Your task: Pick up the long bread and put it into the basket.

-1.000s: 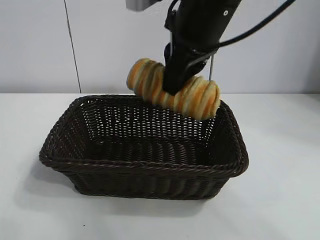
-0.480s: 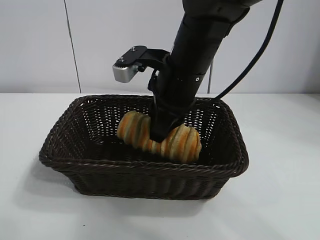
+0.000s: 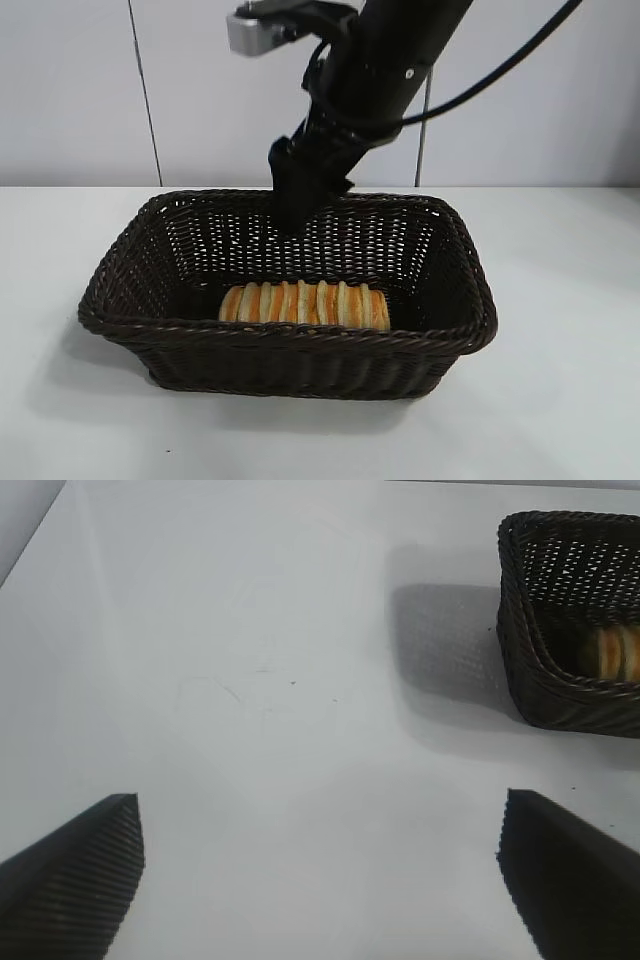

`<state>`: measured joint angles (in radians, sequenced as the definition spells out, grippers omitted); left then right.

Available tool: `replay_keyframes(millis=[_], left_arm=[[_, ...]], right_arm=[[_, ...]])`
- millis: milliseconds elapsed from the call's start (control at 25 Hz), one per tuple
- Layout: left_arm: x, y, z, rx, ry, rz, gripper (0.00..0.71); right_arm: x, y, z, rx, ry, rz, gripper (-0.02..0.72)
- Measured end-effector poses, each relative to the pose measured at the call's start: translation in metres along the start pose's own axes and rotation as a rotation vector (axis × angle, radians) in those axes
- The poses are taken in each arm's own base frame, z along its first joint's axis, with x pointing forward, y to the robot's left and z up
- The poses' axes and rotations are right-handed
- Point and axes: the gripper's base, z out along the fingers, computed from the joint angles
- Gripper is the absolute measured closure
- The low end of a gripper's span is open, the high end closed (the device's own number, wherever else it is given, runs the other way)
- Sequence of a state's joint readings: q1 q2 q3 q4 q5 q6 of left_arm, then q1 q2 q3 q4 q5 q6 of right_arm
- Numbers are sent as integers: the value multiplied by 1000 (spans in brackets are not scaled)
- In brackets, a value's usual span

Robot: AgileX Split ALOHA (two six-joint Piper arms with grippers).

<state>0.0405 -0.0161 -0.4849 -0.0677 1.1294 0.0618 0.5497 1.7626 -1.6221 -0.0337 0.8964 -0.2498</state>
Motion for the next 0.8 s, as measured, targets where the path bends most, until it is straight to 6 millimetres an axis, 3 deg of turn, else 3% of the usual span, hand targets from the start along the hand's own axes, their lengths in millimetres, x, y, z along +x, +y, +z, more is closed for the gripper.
replay_keyframes(millis=[120,280,600,800], left_arm=[[0,0,0,0,0,0,15],[0,0,0,0,0,0,15],[0,0,0,0,0,0,15],[0,0,0,0,0,0,15]], right_arm=[[-2,-21,-13,72,21,96,9],[8,-63,-28,147,55,255,9],[63,-158,-53,302,140,530,9],[102,-201,-70,378,183,658,9]])
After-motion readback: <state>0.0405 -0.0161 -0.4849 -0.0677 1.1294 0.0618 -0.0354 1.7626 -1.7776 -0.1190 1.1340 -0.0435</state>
